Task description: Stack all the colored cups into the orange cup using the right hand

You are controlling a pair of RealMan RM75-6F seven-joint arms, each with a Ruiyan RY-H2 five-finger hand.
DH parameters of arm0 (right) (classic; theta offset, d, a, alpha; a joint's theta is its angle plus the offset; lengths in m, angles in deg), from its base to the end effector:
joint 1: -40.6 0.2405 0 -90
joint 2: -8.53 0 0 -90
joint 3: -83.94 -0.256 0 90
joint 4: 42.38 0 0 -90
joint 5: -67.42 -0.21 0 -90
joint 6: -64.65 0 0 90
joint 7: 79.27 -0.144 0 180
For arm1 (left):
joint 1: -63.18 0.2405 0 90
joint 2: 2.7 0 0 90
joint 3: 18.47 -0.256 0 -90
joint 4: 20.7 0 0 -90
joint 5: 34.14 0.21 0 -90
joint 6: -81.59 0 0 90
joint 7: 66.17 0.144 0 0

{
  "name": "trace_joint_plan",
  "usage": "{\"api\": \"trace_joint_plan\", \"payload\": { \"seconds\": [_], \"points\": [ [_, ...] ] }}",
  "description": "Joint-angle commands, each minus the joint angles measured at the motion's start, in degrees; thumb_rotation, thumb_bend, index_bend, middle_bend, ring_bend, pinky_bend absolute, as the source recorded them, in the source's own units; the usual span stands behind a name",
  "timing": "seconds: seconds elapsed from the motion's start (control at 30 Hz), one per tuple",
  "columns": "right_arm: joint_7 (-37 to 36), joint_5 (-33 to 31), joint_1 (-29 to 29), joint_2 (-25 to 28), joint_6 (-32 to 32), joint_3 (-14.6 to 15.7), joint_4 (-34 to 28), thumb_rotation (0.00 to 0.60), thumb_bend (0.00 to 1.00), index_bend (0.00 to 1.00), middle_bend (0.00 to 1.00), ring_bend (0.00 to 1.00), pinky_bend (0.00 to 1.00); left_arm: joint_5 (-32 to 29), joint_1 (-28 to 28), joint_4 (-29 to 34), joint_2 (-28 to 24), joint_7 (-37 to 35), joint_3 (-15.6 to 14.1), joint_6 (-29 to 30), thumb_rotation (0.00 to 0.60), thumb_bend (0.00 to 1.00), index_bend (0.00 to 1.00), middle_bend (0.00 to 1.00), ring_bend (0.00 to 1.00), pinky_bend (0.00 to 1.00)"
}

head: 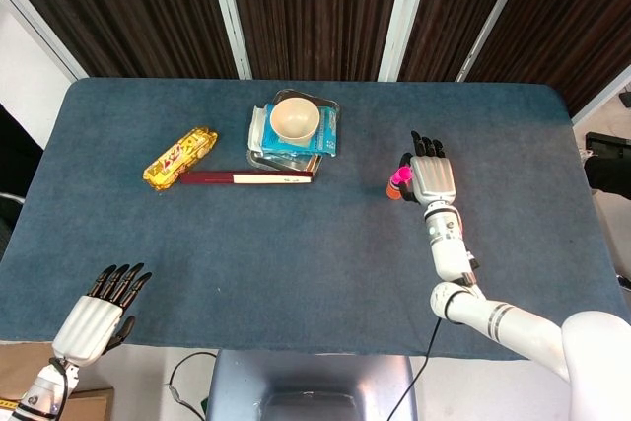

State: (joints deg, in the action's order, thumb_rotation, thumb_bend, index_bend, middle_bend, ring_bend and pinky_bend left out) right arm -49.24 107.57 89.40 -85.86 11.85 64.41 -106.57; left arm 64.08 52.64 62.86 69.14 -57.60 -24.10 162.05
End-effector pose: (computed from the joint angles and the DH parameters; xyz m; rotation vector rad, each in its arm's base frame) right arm -0.1852 -0.4337 0.0142 1.4804 -0.9886 0.7229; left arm -0.2992 0.1745 0.0872 -1.8146 -0.7413 -0.8160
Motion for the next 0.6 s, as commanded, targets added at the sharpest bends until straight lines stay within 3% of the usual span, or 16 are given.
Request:
{"api": "trace_joint_plan", "payload": {
  "seconds": [0.03,0.23,0.3,0.47,0.6],
  "points": [
    [0.06,-0.22,0.12,-0.24,0.34,0.27,0.42,0.600,0.52,0.58,0.00,0.00,0.00,-0.01,-0.03,0.04,0.06,0.07,0.02,-0.03,0.600,0.48,0.00,0.00,0.04,0.10],
    [0.47,-0.37,0.19,-0.61,0.62,0.94,0.82,0.600,0.52,0.56,0.00,0.00,0.00,-0.13,-0.17,0.03,0.16,0.15,0.00,-0.35,0.600,0.48,0.00,0.00,0.04,0.10],
    [0.93,-0.99,0.20,-0.57,1.05,1.14,0.90,0.600,0.52,0.46,0.00,0.00,0.00,-0.15,-0.17,0.03,0.13,0.13,0.04,-0.27,0.600,0.48,0.00,0.00,0.04,0.10],
    [1.50,-2.26,-0.04,0.64,1.43,1.20,-0.53,0.600,0.52,0.07,0.00,0.00,0.00,-0.17,-0.17,0.02,-0.01,-0.22,0.06,-0.12,0.600,0.48,0.00,0.00,0.04,0.10],
    [0.74,-1.02,-1.73,4.17,-0.04,1.74,-6.02,0.600,0.52,0.00,0.00,0.00,0.00,0.15,-0.09,0.11,-0.18,-0.40,-0.06,0.27,0.600,0.48,0.00,0.01,0.04,0.10]
  ]
}}
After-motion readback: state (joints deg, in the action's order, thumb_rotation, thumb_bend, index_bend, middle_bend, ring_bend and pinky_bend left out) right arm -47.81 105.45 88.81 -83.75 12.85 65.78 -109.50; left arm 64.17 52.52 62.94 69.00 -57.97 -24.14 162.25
